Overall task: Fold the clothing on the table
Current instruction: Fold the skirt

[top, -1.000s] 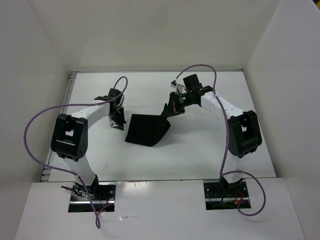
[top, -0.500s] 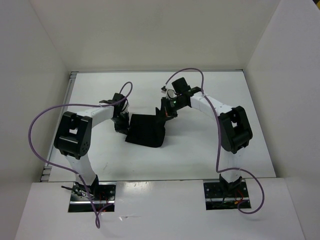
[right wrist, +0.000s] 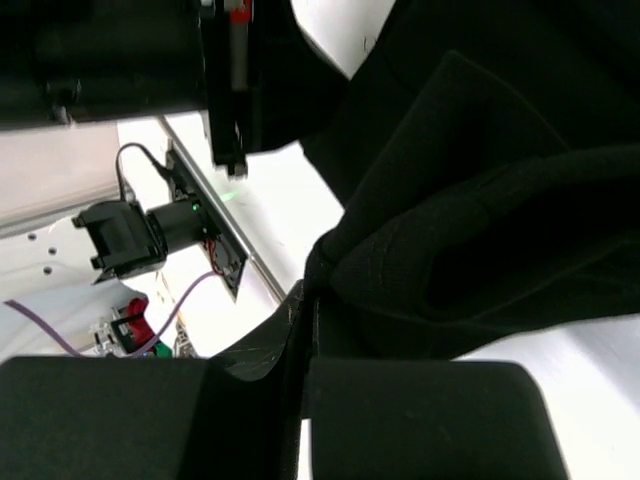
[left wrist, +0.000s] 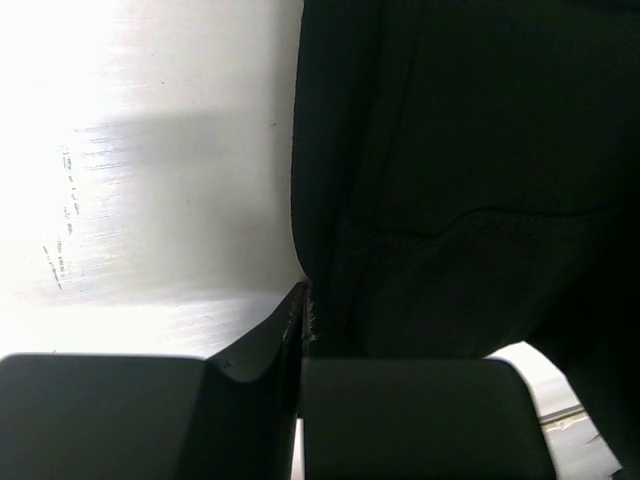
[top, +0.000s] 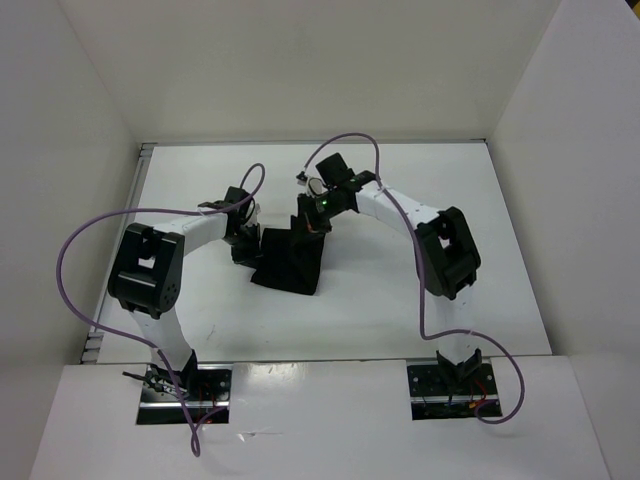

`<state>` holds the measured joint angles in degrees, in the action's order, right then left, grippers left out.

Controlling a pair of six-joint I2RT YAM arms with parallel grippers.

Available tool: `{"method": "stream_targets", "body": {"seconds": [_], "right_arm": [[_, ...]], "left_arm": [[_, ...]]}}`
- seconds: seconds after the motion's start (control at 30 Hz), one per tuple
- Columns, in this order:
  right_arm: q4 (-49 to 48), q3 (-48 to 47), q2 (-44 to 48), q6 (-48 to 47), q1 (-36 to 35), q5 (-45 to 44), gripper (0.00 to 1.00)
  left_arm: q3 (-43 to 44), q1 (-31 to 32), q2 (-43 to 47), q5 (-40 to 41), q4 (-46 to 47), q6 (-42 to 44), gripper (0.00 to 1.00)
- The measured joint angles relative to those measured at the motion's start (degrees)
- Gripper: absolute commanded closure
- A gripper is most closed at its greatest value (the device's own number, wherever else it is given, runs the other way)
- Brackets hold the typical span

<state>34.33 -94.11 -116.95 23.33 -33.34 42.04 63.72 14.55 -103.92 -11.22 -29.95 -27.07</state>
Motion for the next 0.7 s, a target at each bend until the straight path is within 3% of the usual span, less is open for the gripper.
{"method": "stream_targets", "body": {"seconds": [0.7], "right_arm": [[-1.1,-12.5,-12.3,4.1,-5.2,-0.6,1.00]], "left_arm": [[-0.1,0.0,0.1,-0.4,0.4,0.0,0.98]]}}
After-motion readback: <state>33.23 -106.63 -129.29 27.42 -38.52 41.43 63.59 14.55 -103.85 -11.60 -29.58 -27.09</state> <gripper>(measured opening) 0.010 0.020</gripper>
